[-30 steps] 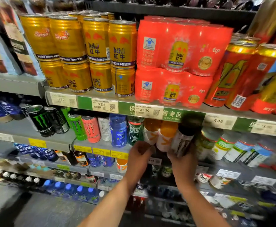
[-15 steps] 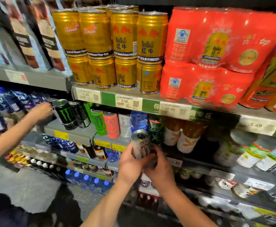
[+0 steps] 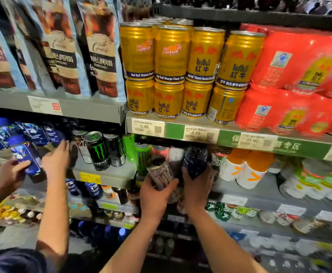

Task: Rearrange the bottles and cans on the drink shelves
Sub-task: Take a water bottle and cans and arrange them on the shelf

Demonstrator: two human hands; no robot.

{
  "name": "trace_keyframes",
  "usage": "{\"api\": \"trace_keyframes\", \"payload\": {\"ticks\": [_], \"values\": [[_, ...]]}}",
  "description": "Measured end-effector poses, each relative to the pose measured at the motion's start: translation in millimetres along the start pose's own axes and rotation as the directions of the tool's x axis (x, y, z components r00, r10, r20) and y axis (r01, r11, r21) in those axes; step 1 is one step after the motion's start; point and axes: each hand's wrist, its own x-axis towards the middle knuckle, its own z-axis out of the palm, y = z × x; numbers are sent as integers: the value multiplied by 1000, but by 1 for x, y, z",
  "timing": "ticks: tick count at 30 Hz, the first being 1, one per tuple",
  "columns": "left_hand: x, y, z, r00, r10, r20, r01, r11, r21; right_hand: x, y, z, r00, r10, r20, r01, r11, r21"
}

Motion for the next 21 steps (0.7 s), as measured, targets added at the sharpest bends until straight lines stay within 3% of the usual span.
{"api": "trace_keyframes", "payload": {"ticks": [3, 8, 15, 21], "values": [[0, -6, -4, 1000, -6, 27, 6, 1000, -15, 6, 0, 10, 997, 10, -83, -12, 1000, -27], [5, -9, -7, 999, -8, 53, 10, 1000, -24, 12, 1, 14, 974, -112, -198, 114, 993, 1], [6, -4, 8, 999, 49, -12, -49, 995, -87, 4, -6, -22, 981, -105, -165, 128, 983, 135], [3, 4, 42, 995, 102, -19, -103, 993, -63, 4, 10, -71, 998, -55, -15, 57, 991, 122]]}}
